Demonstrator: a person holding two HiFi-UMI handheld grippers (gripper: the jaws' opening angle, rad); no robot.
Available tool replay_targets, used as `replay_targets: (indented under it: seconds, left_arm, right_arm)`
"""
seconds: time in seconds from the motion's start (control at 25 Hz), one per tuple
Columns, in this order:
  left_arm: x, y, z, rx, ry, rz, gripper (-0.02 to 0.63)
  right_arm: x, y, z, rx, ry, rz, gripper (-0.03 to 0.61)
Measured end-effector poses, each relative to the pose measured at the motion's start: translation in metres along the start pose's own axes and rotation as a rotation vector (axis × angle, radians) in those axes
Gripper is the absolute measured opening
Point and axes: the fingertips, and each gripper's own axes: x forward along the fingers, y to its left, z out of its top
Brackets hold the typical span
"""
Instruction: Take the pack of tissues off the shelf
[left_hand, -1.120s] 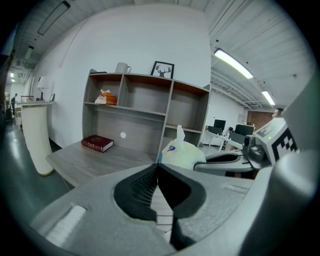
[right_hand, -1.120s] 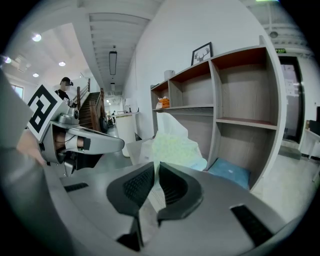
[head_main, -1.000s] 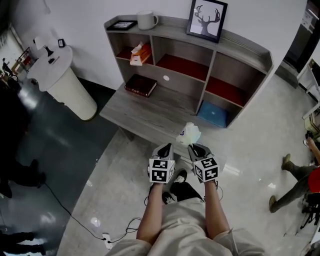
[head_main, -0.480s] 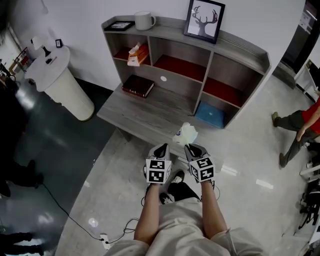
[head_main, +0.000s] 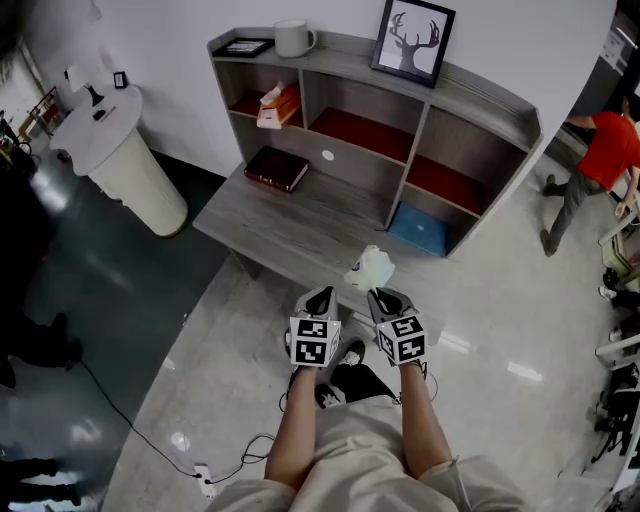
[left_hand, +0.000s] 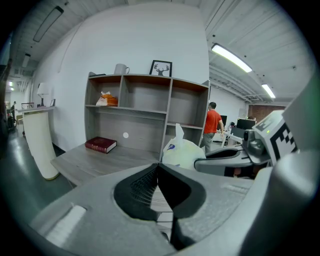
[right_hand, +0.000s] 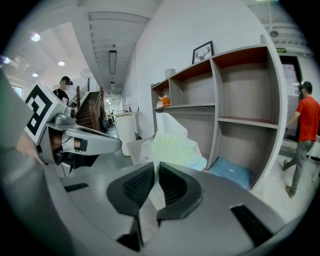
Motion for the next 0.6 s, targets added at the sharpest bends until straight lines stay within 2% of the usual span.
replay_targets:
  seconds: [0.6]
  left_arm:
    - [-0.0086,-0.0044,0.0001,0.012,0.001,-0.002,0.009]
  right_arm:
    - [-0.0076,-0.0007,0.0026,-0.002,-0.021,-0.004,0.040]
